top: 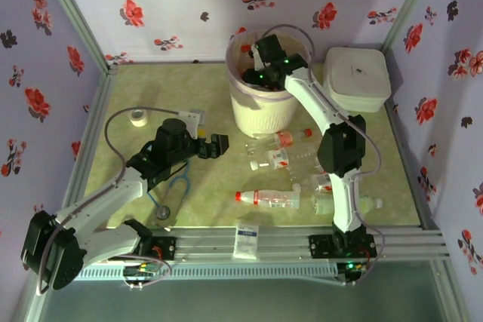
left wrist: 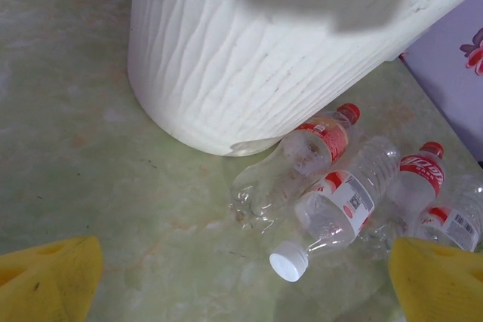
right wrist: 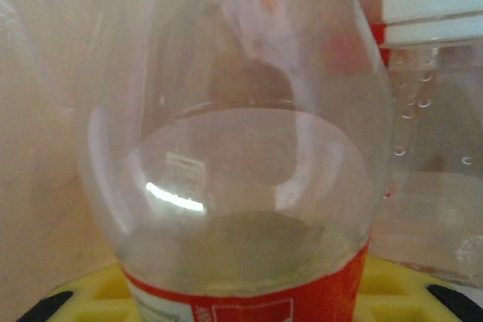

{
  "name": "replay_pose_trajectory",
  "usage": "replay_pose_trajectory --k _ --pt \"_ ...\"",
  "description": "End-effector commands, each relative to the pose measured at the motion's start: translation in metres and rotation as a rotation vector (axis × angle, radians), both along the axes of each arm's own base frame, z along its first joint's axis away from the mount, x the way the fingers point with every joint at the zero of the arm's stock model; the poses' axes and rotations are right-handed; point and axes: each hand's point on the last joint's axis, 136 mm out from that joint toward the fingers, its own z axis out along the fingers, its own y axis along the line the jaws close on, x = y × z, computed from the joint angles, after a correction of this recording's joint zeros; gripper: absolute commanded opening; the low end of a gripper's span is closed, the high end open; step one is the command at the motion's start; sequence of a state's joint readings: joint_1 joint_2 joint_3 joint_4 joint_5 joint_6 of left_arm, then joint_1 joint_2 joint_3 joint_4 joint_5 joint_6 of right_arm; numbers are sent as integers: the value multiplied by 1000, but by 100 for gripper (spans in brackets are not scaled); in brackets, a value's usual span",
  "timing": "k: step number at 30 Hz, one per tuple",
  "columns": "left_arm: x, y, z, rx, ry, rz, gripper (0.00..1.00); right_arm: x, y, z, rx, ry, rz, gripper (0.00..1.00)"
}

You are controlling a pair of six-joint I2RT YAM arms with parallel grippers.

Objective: Put the plastic bottles in the bin

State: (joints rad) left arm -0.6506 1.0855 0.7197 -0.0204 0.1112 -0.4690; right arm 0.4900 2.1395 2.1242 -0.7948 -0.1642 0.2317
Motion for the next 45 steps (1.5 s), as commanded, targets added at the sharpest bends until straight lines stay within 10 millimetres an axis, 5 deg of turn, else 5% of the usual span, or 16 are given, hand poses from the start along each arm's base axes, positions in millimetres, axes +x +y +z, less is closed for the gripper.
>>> replay_pose_trajectory --k 1,7,12,20,25,33,39,45 --pt "1 -3 5 -3 -17 -20 98 -4 0 -41 -3 114 2 34" --pt "1 -4 2 13 -17 -33 98 2 -2 -33 -1 89 -9 58" --pt "-2 -6 3 37 -24 -66 98 6 -12 15 -8 -1 -13 82" --pt "-27 -26 8 173 -101 -260 100 -15 -44 108 -59 -186 -21 92" --pt "-57 -56 0 332 -135 -479 100 -48 -79 141 -90 -272 -76 94" --pt "-92 -114 -35 481 -170 -776 100 -119 -160 152 52 -388 -323 99" --pt "-132 -135 -80 652 -118 -1009 96 -161 -231 120 83 -381 -553 99" --pt "-145 -142 -102 691 -96 -1090 92 -184 -252 88 90 -312 -635 99"
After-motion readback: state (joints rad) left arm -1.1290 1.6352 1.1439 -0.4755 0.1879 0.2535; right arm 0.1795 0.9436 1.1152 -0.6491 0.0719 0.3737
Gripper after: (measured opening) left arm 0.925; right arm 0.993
